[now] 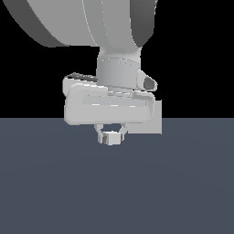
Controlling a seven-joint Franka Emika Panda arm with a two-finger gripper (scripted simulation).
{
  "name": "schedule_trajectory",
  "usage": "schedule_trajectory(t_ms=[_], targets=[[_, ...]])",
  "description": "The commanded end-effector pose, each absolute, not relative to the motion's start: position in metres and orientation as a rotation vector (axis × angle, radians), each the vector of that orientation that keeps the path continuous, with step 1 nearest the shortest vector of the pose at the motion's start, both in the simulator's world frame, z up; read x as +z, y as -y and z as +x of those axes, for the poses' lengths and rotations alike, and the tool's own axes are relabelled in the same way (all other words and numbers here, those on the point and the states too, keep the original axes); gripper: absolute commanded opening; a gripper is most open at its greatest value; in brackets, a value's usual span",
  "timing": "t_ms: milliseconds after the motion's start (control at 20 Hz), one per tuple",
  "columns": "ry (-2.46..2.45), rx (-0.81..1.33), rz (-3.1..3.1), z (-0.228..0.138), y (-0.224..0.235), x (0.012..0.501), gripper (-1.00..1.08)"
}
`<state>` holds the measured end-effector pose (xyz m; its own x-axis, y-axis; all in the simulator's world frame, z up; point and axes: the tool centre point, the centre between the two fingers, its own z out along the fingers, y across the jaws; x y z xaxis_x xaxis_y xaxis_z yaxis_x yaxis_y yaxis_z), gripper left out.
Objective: Plug the charger into the wall socket.
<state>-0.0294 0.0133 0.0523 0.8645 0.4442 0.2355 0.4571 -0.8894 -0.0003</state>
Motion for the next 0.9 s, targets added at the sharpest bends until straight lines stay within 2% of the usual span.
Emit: schedule_trajectory(t_ms=[0,850], targets=[[0.602,-0.361,-3.013,-0.024,-0.005,0.059,-1.00],[-0.112,-0.371,-3.124,-0.011,0.054,0.092,-1.00]])
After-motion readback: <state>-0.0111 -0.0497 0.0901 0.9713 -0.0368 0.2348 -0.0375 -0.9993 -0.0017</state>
